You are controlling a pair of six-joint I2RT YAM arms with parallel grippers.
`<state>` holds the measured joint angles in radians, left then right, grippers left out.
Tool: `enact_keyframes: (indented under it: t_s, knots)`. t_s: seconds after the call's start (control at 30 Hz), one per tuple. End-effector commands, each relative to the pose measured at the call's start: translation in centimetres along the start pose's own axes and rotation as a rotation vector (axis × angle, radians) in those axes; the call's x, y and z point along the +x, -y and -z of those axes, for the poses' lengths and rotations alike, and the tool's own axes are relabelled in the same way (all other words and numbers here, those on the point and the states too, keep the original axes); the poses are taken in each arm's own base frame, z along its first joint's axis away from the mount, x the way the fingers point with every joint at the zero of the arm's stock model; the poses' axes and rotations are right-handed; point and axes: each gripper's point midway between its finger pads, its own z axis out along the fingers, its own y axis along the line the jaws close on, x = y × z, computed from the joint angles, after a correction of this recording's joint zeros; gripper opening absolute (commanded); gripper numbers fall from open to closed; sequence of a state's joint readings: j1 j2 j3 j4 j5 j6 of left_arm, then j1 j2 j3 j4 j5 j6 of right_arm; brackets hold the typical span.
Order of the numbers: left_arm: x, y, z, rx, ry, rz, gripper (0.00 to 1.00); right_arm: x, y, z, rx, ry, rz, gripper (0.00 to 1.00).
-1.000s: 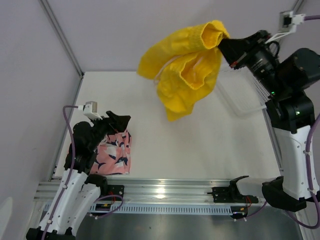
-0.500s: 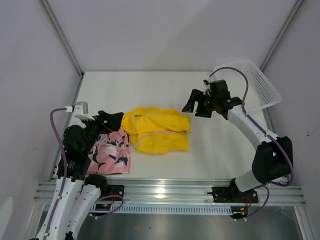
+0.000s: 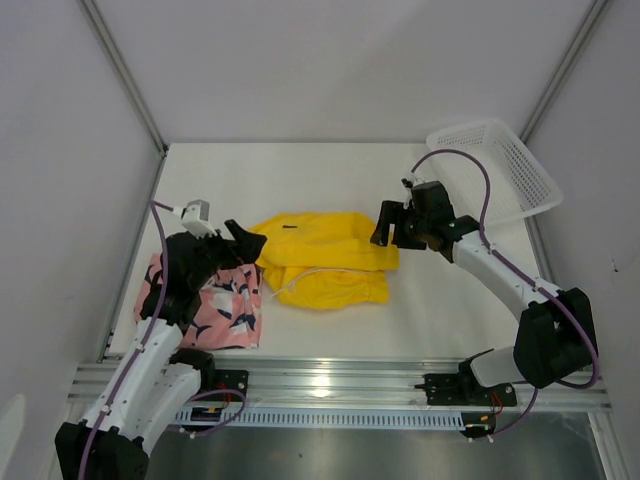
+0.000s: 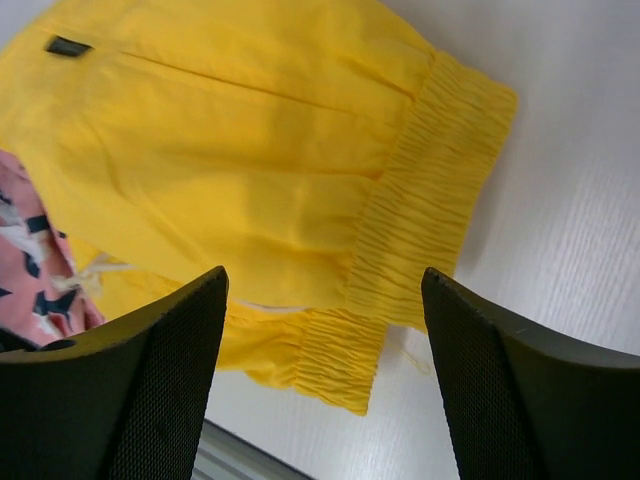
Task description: Fold and stack the shorts
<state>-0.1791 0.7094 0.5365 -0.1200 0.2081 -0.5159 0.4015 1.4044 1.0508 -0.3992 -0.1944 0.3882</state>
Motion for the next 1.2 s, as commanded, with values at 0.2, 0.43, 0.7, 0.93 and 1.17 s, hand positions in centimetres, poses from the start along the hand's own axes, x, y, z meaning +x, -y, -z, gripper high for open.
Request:
enact_keyframes:
  t_s: [0.2,0.43,0.7,0.93,1.17]
  knots:
    - [-0.6,-0.1,-1.3,0.009,0.038,0.005,0.99,2.2,3.4,-0.5,0.139,0.021,-0.121,0.77]
    - [0.0,-0.8,-1.5,-0.005,0.048,0.011,0.99,3.5,3.2,-1.8,0.075,0.022,-0.149,0.69]
    - [0.1,-1.0,-1.7,-0.012,0.048,0.013,0.99,-0.8,-2.4,1.3,-0.278,0.079,-0.234,0.00]
    - [-0.5,-1.1,-2.4,-0.027,0.053,0.014,0.99,-9.9,-2.2,3.2,-0.452,0.210,-0.449,0.00]
    - [-0.9,-1.7,-4.0,-0.052,0.055,0.022,0.99,-19.5,2.7,-1.0,-0.449,0.416,-0.594,0.04]
